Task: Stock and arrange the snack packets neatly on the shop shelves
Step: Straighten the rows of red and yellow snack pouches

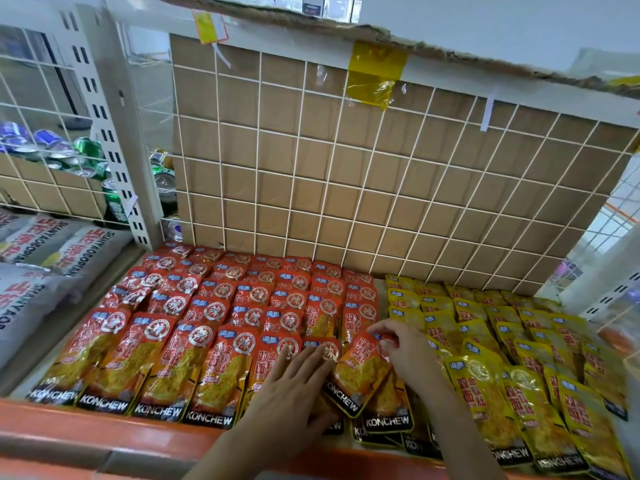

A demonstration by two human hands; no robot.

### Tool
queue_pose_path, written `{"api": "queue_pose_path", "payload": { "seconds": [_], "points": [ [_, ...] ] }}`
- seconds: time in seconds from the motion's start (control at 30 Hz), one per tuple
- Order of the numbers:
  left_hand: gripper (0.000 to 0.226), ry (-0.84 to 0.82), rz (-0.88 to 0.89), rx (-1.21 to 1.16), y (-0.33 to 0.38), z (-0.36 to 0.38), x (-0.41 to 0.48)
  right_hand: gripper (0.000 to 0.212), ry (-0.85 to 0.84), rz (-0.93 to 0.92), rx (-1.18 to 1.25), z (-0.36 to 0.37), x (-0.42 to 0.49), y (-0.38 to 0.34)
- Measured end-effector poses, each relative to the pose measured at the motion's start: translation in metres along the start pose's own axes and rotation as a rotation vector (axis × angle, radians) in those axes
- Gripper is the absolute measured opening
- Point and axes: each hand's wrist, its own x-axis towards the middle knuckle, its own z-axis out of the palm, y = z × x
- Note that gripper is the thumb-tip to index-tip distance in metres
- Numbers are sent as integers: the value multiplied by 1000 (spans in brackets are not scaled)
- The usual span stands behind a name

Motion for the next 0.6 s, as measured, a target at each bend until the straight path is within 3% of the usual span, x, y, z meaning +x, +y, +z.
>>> {"api": "queue_pose_path", "payload": {
  "seconds": [0.27, 0.43, 0.6],
  "points": [
    [63, 71, 56, 50, -1, 8, -3, 24, 3, -137, -63, 10, -4, -6],
    [71, 116, 14, 56, -4, 11, -3, 62, -107, -118, -246, 10, -6, -8],
    [69, 132, 20, 67, -6, 16, -3, 60, -187, -152, -235, 4, -5, -11]
  ]
}}
